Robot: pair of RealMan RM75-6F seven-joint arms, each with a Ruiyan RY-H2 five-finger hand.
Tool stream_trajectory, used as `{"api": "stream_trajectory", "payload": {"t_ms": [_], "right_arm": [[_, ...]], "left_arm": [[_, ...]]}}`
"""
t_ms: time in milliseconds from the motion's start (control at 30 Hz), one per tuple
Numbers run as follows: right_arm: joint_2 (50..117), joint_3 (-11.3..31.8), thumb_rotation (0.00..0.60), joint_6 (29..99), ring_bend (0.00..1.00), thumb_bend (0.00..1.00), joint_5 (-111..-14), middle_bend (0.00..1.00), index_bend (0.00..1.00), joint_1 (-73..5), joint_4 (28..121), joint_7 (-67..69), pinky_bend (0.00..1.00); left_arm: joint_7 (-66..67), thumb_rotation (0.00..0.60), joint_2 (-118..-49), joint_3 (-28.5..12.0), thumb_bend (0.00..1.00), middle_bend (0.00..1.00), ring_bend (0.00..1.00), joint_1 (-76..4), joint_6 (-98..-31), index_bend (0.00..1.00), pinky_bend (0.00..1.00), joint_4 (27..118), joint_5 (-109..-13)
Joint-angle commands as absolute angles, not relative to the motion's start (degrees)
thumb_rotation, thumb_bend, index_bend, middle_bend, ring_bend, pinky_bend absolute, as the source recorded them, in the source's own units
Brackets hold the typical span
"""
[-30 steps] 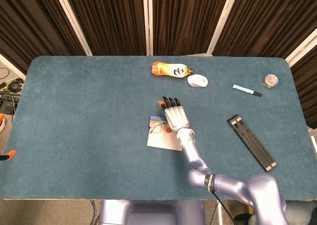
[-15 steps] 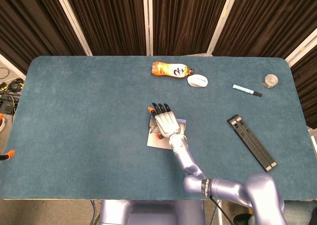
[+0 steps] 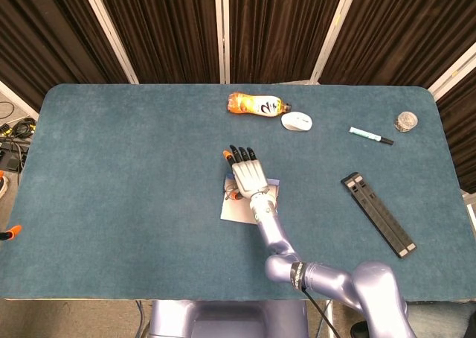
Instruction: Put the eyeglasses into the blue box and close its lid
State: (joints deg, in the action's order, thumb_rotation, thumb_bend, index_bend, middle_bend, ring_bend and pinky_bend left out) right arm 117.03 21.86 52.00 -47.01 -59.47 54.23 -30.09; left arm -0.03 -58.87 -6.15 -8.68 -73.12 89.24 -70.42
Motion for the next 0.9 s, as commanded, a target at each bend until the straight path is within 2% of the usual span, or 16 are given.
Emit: {"api": "stream_trajectory", "payload": {"t_ms": [33, 400, 700, 900], "right_arm": [[117.65, 22.32, 0.6, 51.79, 0.0, 0.08, -47.13, 0.0, 0.12, -59.88, 52.91, -29.96, 0.0], [118.89, 23.27, 0.6, 52.22, 0.0, 0.09, -48.15, 0.0, 0.12, -60.43, 49.1, -29.66, 0.0], [116.59, 21.77, 0.6, 52.62, 0.0, 0.09, -51.26, 0.0, 0.12, -58.63, 55.39, -28.04, 0.0], [117.2, 22.4, 0.6, 52.88, 0.0, 0.09, -51.25, 0.0, 0.12, -59.08, 56.33, -28.23, 0.0]], "left_arm": [[0.0, 0.6, -58.88, -6.16, 0.0, 0.0, 0.0, -8.66, -73.14, 0.0, 0.0, 89.26, -70.36], [0.11, 0.6, -59.01, -6.2, 0.0, 0.0, 0.0, -8.74, -72.96, 0.0, 0.0, 89.06, -70.09], [0.44, 0.6, -59.23, -6.15, 0.0, 0.0, 0.0, -8.92, -72.65, 0.0, 0.0, 89.0, -69.96], [0.36, 0.6, -59.15, -6.14, 0.0, 0.0, 0.0, -8.86, -72.75, 0.0, 0.0, 89.1, -70.01]]}}
